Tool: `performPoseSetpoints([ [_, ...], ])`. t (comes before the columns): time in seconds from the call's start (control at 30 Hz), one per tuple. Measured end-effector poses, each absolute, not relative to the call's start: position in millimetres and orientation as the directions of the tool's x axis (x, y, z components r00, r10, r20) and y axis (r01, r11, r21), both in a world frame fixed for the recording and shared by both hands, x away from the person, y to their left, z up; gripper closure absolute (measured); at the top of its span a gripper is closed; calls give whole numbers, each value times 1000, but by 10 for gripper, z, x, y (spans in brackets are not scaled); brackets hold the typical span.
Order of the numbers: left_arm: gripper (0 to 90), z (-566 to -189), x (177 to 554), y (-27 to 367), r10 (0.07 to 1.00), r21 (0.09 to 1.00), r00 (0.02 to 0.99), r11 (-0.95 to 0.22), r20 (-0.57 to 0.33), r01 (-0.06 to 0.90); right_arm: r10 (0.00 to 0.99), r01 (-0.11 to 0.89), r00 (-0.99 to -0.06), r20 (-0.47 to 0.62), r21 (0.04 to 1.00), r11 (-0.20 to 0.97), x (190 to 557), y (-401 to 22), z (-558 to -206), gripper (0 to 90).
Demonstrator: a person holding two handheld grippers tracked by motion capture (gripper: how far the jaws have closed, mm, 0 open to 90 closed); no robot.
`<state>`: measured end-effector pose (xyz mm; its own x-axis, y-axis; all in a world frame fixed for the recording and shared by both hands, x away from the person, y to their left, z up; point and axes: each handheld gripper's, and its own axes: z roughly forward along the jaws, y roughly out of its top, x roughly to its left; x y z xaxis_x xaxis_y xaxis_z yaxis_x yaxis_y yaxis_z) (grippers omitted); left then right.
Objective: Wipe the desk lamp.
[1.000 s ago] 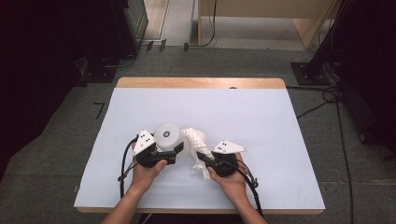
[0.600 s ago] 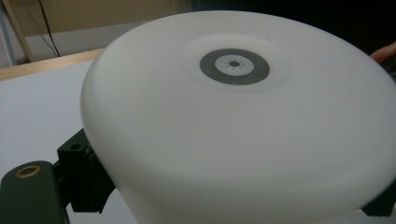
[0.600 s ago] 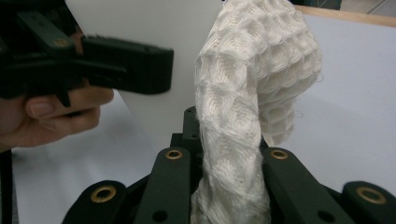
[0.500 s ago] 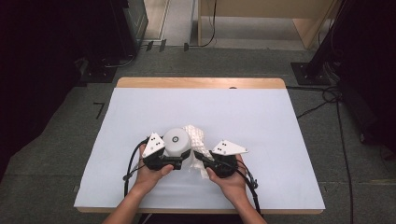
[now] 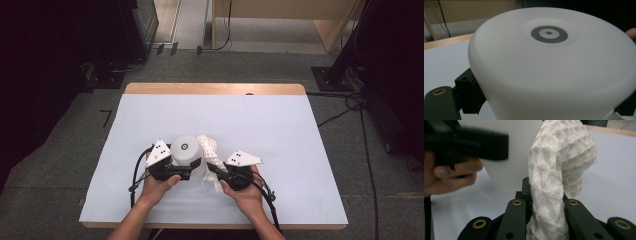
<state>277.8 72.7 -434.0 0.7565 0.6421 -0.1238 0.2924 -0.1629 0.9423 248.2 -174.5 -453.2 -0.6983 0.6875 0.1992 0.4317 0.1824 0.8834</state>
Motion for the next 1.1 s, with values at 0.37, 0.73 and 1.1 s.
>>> performPoseSetpoints([
  [0.37, 87, -4425, 2745, 578, 605, 924, 794, -262, -66, 277, 683, 376, -707, 184, 916, 143, 2439, -1812, -4358, 790],
  [0.73, 88, -4338, 2774, 691, 608, 937, 789, -214, -93, 276, 682, 427, -706, 191, 883, 195, 2494, -1756, -4566, 790],
  [1.1, 88, -4434, 2721, 513, 570, 912, 821, -326, -22, 251, 689, 360, -707, 160, 920, 156, 2448, -1864, -4355, 791],
])
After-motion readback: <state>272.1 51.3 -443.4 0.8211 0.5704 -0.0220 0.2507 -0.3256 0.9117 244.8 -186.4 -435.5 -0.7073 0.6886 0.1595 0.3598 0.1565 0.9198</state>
